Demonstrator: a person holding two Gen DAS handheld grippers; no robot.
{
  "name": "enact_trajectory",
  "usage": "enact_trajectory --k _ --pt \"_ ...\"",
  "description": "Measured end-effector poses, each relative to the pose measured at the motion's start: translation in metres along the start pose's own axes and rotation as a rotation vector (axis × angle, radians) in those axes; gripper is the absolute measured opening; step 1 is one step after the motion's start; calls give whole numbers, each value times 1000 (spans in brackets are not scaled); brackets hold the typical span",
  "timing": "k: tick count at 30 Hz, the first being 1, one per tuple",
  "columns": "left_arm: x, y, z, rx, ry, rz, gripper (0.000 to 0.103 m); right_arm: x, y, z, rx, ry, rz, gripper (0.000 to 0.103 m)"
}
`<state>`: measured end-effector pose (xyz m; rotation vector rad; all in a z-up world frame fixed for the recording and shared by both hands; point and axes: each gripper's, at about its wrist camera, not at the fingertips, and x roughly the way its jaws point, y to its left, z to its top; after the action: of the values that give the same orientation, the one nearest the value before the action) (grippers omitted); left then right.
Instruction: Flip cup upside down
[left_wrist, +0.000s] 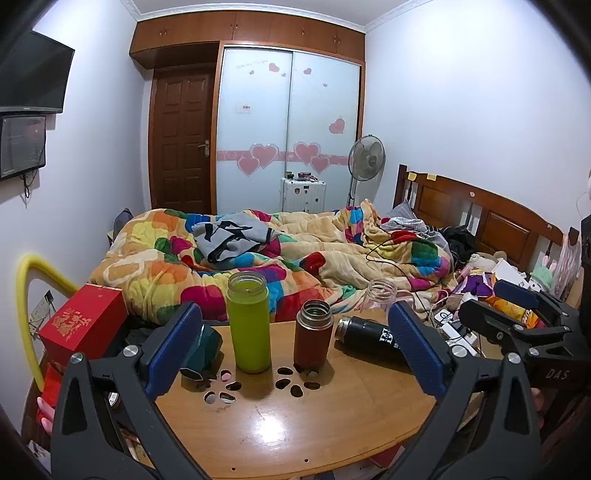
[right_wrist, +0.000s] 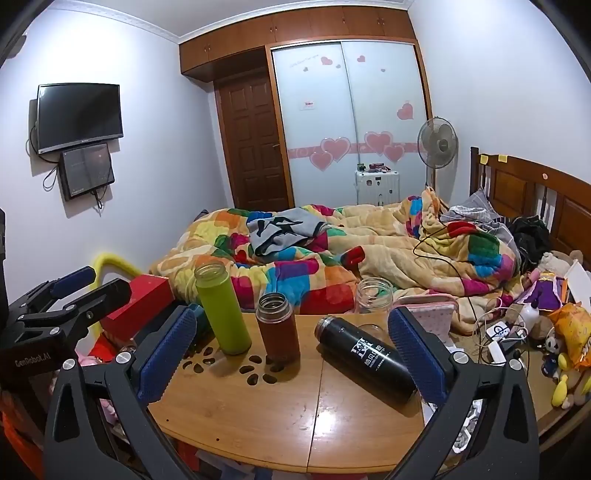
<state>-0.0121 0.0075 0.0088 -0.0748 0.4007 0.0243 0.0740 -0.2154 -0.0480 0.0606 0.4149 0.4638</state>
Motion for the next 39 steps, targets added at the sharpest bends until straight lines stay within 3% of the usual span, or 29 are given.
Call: enact_trajectory --k 39 --pt "-4 -7 2 -2 -12 -7 102 -17 4 18 -6 -32 1 103"
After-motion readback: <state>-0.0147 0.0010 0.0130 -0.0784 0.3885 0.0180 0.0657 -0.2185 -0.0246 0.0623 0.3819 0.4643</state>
